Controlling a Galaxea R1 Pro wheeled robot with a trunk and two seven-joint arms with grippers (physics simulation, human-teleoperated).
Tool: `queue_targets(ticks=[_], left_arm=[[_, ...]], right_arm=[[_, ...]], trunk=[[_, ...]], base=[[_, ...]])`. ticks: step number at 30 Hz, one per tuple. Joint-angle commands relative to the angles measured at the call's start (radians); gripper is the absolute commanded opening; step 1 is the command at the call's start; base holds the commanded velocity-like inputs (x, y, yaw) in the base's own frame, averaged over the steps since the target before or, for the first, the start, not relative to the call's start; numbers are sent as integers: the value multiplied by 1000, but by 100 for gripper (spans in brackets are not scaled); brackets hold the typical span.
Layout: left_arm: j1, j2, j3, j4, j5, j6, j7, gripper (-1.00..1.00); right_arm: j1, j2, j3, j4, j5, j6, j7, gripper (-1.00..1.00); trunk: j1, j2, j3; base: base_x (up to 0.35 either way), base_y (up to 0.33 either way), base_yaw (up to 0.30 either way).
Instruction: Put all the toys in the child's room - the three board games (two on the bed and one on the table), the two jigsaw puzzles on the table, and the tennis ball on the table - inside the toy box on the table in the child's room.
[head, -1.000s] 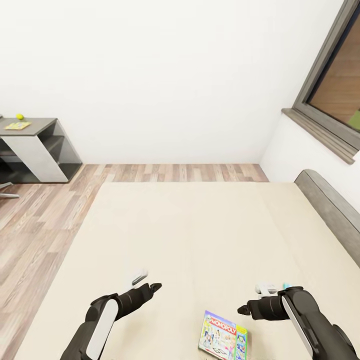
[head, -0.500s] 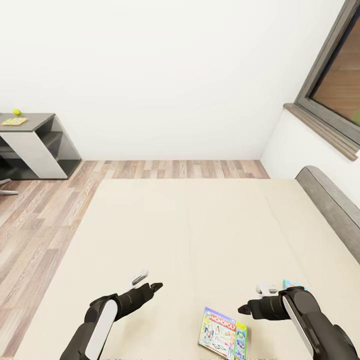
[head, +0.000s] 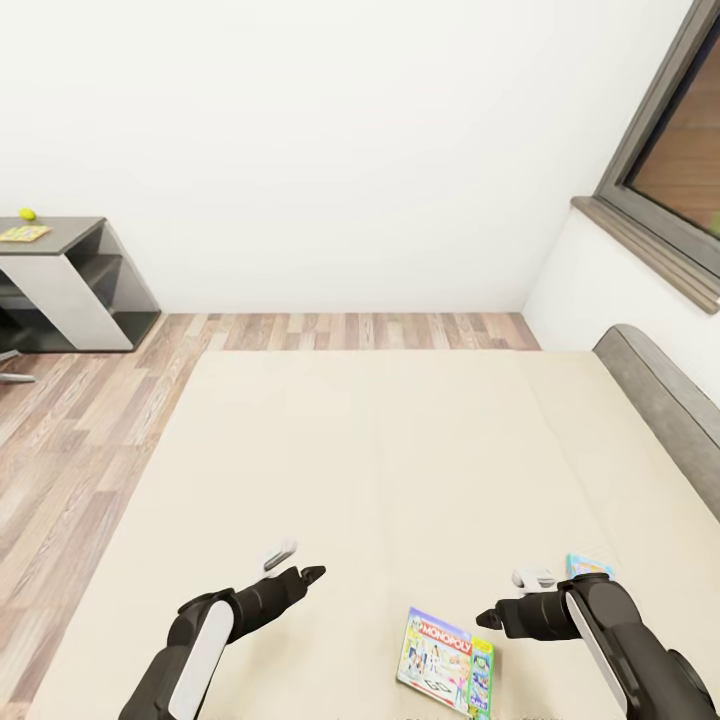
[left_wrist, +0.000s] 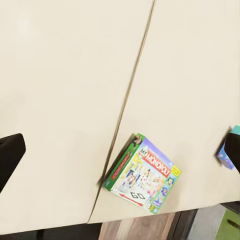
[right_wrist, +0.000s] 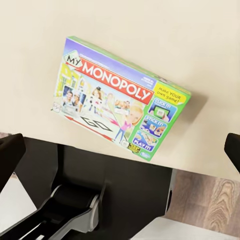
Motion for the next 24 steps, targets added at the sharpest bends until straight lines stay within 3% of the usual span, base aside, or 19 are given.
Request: queue_targets(ticks=[1,24], left_arm=[[0,0,3,0,-1,6,-5,100],[0,2,5,1,-2,3,-6,100]], right_arm=[[-1,0,-1,-1,1,5,3,100],[-6,8,-4,5,1,5,8,100]], trunk=[[0,-2,-3],[0,-2,-41]], base=[[0,0,0],[0,0,0]])
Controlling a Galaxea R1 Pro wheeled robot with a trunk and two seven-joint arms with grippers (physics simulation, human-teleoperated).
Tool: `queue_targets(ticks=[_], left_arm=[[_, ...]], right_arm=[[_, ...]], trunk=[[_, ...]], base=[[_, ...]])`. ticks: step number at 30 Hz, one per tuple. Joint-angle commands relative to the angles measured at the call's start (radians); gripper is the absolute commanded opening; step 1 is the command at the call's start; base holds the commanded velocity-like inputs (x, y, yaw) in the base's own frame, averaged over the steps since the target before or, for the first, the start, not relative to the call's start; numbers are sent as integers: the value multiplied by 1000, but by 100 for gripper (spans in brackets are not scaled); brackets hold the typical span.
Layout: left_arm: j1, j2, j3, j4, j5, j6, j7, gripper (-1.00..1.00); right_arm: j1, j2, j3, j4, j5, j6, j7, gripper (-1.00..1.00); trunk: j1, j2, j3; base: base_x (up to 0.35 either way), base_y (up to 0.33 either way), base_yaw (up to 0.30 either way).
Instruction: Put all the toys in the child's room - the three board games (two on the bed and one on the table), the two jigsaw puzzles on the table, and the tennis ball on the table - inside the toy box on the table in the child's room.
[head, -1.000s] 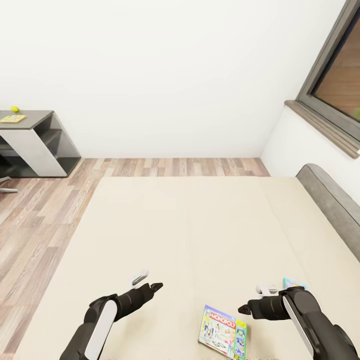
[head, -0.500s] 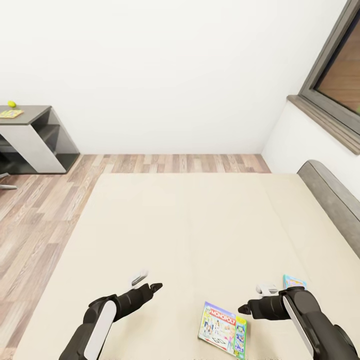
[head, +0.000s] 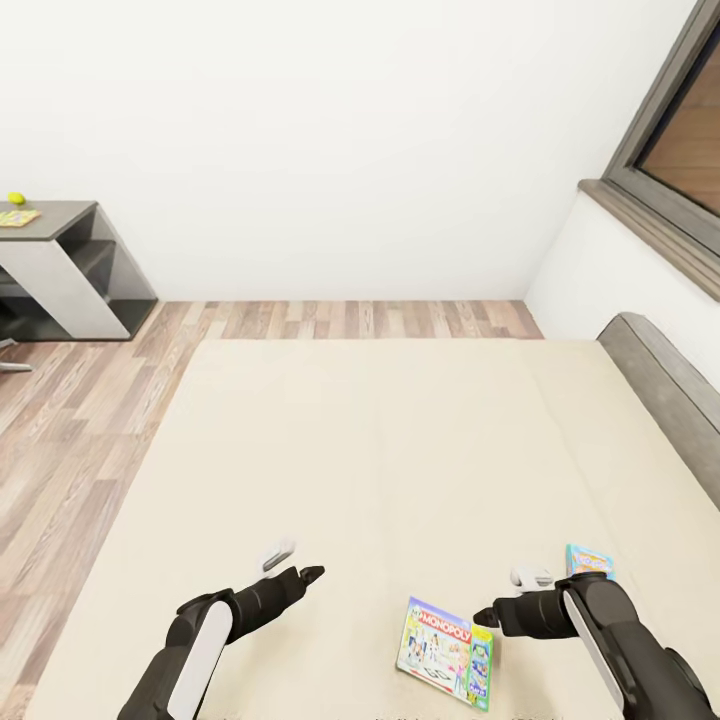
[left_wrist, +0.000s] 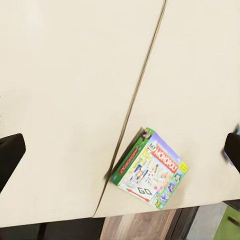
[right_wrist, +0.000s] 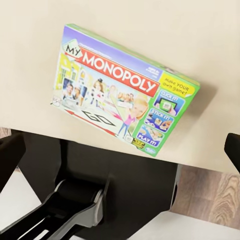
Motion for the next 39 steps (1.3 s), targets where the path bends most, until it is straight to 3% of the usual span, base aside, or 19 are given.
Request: queue_targets(ticks=[1,39], left_arm=[[0,-1,3,-1,-1,6,-4,100],[0,-1,3,1,-8,3,1,100]], right_arm=[[-1,1,-1,1,1,5,4,100],[-4,4,-2,8,2,5,10,100]], trunk=[[0,-2,-3],[0,-2,-65]], base=[[0,0,0],[0,0,0]])
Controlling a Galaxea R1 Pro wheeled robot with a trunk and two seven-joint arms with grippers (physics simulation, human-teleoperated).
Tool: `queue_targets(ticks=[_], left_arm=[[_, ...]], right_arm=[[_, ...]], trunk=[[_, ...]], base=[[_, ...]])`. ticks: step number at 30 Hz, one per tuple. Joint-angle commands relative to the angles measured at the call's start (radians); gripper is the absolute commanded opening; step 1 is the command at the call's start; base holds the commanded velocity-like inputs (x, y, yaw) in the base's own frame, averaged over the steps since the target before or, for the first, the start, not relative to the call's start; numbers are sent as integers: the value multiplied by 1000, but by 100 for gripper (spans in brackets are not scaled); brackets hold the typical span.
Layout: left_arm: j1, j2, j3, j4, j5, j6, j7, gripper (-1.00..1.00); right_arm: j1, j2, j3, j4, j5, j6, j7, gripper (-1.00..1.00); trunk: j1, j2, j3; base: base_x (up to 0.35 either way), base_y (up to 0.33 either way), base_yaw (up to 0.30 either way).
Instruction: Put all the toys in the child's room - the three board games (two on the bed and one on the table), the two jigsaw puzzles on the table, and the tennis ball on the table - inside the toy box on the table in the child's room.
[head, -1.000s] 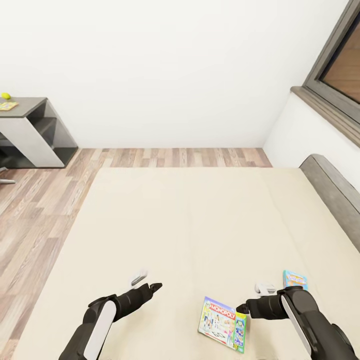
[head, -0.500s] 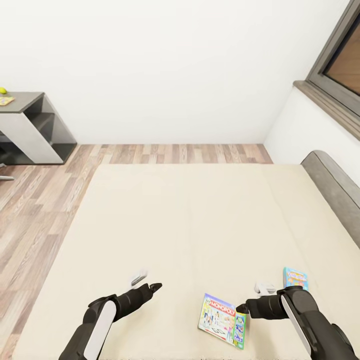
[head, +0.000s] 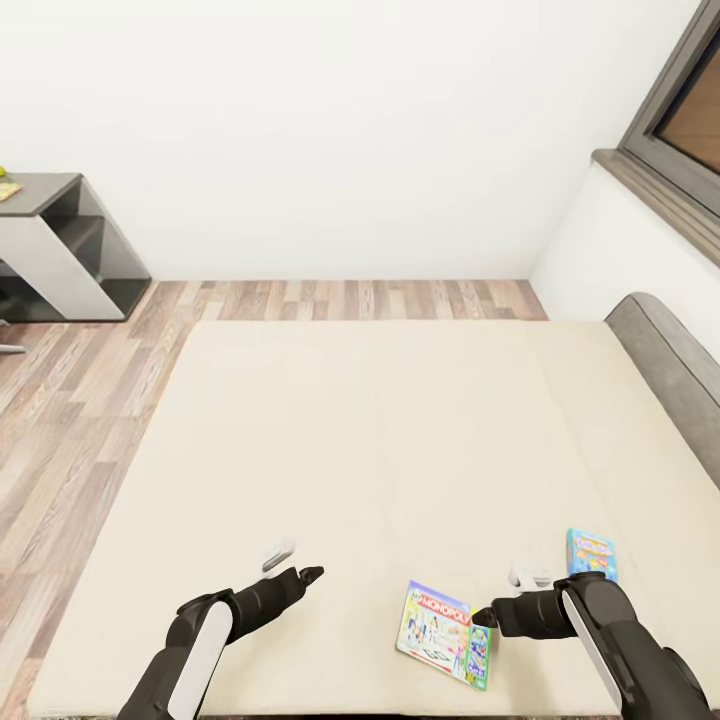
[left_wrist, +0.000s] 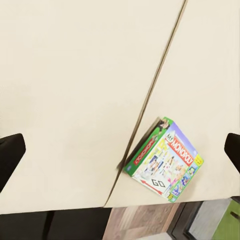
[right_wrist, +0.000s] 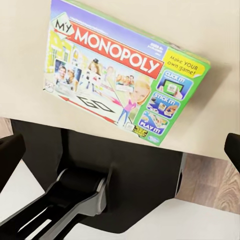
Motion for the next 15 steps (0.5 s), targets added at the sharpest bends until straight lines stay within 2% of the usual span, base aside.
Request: queue_targets(ticks=[1,15], left_arm=[[0,-1,3,-1,-1,6,-4,100],[0,-1,3,-1,-2,6,-3,100]], right_arm=[[-1,0,-1,-1,1,5,3,100],[-1,1,-1,-1,0,5,3,100]], trunk=[[0,-2,-3],[0,-2,-21]], base=[[0,0,0],[0,0,0]])
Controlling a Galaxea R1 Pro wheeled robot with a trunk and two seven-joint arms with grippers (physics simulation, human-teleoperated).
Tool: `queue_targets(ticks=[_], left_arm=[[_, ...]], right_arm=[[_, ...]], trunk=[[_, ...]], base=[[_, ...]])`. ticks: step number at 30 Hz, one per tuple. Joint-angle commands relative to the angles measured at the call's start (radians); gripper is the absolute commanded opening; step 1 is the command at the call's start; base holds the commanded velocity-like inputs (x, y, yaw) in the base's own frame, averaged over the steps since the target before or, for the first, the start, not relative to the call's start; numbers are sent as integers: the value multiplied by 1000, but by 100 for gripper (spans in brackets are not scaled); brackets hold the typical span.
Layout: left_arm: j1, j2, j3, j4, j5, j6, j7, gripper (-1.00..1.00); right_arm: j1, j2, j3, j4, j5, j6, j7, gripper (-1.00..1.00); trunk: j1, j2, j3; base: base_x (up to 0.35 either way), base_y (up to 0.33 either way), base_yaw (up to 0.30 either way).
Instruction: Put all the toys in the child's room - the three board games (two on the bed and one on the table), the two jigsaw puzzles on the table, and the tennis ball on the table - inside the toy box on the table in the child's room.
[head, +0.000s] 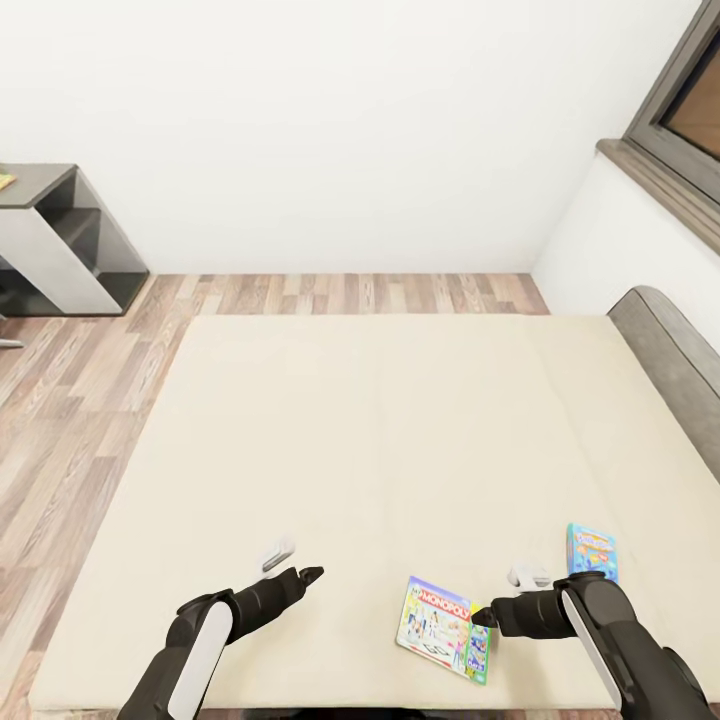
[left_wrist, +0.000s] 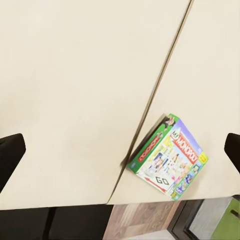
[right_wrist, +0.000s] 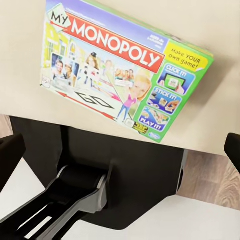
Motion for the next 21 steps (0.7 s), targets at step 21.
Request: queue_targets(ticks=[21], left_arm=[[18,-1,0,-33,-1,-11,-13,100]], right_arm=[[-18,3,-5,130,2,-288,-3,100]], trunk=[[1,-2,-6]], base=[[0,0,0]])
